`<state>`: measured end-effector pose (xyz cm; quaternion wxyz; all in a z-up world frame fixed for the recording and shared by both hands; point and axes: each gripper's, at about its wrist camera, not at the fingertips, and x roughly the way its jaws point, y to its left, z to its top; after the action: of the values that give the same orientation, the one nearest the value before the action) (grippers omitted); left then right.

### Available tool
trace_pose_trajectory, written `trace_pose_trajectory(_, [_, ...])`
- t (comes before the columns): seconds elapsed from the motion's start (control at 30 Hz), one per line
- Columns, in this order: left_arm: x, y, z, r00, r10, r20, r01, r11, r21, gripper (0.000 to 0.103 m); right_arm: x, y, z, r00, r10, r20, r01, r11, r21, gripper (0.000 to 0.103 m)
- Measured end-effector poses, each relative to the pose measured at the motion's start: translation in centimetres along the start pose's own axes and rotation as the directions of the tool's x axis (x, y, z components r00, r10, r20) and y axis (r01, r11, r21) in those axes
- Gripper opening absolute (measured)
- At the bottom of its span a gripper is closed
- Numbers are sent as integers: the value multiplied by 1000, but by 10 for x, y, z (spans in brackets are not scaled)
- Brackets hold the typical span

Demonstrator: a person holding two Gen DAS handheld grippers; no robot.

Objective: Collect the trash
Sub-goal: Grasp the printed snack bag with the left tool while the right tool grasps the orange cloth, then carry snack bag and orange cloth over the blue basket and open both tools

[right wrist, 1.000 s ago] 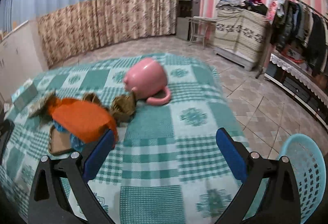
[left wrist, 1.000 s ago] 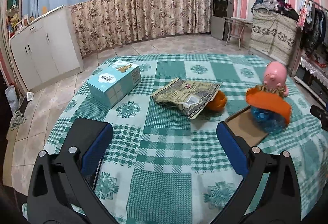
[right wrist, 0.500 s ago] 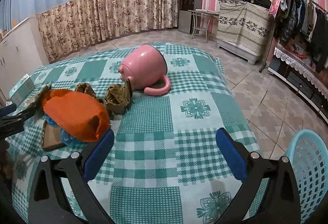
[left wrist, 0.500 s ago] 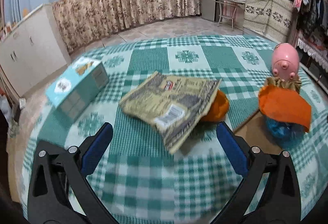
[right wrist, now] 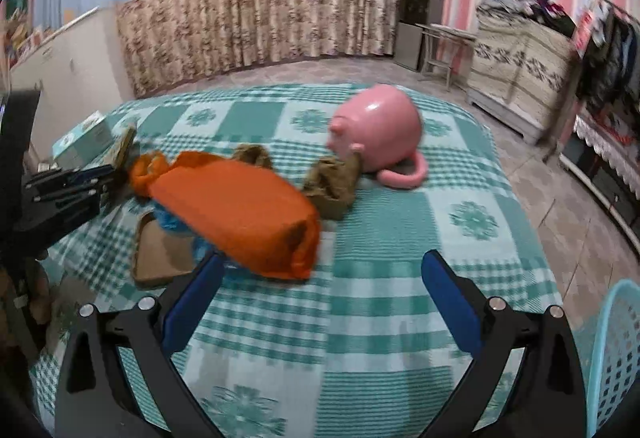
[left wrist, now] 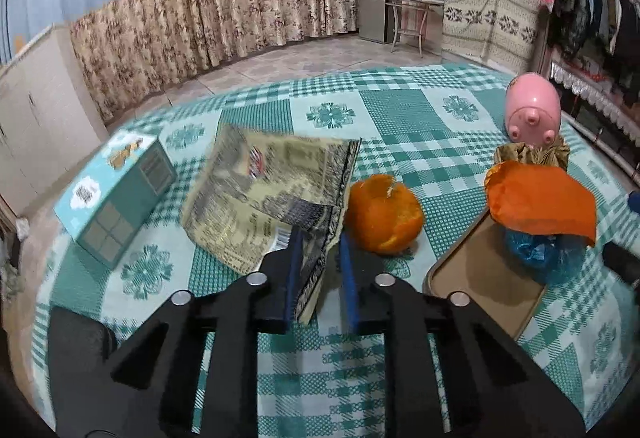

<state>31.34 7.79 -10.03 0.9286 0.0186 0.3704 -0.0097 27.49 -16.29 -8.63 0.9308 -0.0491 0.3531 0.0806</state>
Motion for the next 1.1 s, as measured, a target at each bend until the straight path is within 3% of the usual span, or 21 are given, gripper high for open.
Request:
trace_pose_trajectory(0.17, [2,14,-2,999,-34,-2,34,997,-71,14,9,12,3,1000,-6,-13,6,1000,-11,96])
trace_pose_trajectory(0.33, [4,10,-4,1000,-23,-9,23,998,-54,14,6,9,14,998,53,18,-54,998,43,77])
trace_pose_trajectory(0.37, [5,8,-4,1000,-19,-13,18,999,-46,14,8,9,14,998,61,12,-61,997,43,72])
trace_pose_trajectory(0.43, [7,4,-5,1000,-4,-20,4,1000,-28,14,14,6,13,996,85,-9,-84,995,50,41])
trace_pose_trajectory(0.63, [6,2,-4,1000,12,-18,-12,1000,-19,12,6,-11,16,994,103,31,-106,990,98,11])
trace_pose_trajectory(0.8, [-4,0,-3,998,61,17,-61,998,-20,4,6,-25,15,994,106,33,-109,987,114,2])
trace_pose_trajectory(1.1, [-68,-19,21,986,77,145,-85,995,45,0,-36,-71,16,988,74,137,-104,968,226,1])
